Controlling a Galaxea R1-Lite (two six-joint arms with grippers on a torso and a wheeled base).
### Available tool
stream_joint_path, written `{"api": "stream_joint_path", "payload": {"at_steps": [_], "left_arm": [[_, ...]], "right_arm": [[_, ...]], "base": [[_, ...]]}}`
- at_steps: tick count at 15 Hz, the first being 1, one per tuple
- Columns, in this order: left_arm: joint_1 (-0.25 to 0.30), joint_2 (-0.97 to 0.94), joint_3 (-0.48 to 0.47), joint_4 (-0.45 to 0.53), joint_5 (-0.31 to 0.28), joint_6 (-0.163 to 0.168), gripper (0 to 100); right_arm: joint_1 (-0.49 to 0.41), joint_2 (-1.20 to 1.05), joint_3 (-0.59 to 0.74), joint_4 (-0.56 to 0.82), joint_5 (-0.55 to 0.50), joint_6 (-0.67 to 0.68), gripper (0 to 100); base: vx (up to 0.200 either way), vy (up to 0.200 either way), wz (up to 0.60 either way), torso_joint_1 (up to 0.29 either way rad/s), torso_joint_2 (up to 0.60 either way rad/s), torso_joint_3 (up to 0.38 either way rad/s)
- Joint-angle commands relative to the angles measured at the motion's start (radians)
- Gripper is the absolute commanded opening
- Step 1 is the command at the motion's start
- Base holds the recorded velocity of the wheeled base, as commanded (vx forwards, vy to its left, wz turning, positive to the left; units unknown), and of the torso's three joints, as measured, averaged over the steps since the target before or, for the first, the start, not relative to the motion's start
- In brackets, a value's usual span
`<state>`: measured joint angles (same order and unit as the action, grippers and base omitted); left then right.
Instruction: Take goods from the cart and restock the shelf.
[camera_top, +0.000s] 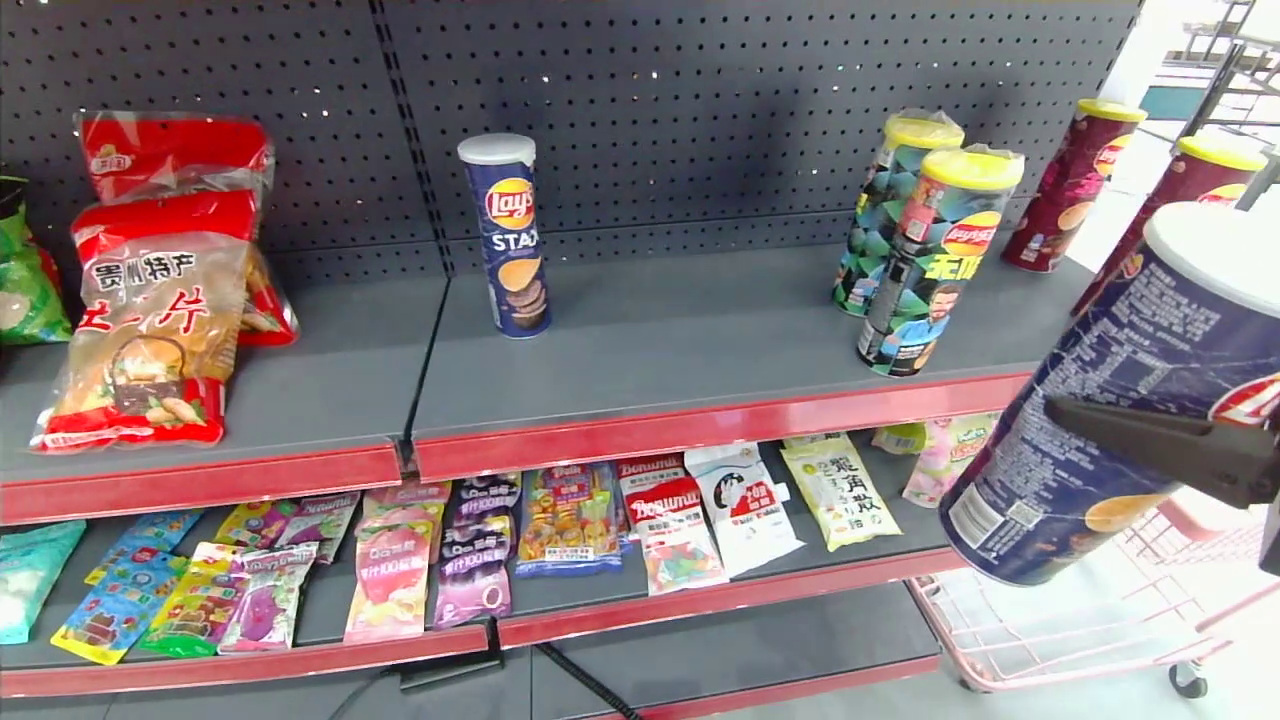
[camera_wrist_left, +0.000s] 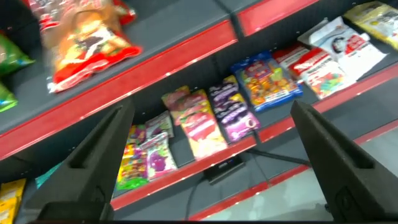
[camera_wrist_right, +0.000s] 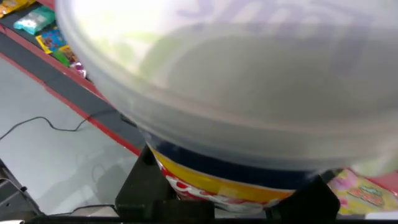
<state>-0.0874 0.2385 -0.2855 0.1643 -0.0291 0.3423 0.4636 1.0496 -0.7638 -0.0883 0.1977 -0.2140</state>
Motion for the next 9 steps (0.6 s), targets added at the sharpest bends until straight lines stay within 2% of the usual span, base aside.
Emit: {"api": "stream_joint_path", "payload": {"at_steps": [1, 4, 9], "left_arm": [[0.000, 0.001, 0.000, 0.000, 0.000, 0.000, 100], [0.000, 0.001, 0.002, 0.000, 0.000, 0.000, 100], [0.000, 0.004, 0.003, 0.000, -0.002, 0.000, 100]], "right_arm": [[0.023, 0.009, 0.001, 0.001, 0.000, -0.001, 0], [0.058, 0.009, 0.005, 0.001, 0.000, -0.001, 0], [0.063, 0.018, 0.005, 0.001, 0.000, -0.001, 0]], "base": [[0.000, 0.200, 0.00, 0.012, 0.01, 0.002], [0.000, 0.200, 0.00, 0.007, 0.01, 0.004], [0.000, 0.200, 0.00, 0.001, 0.00, 0.003]]}}
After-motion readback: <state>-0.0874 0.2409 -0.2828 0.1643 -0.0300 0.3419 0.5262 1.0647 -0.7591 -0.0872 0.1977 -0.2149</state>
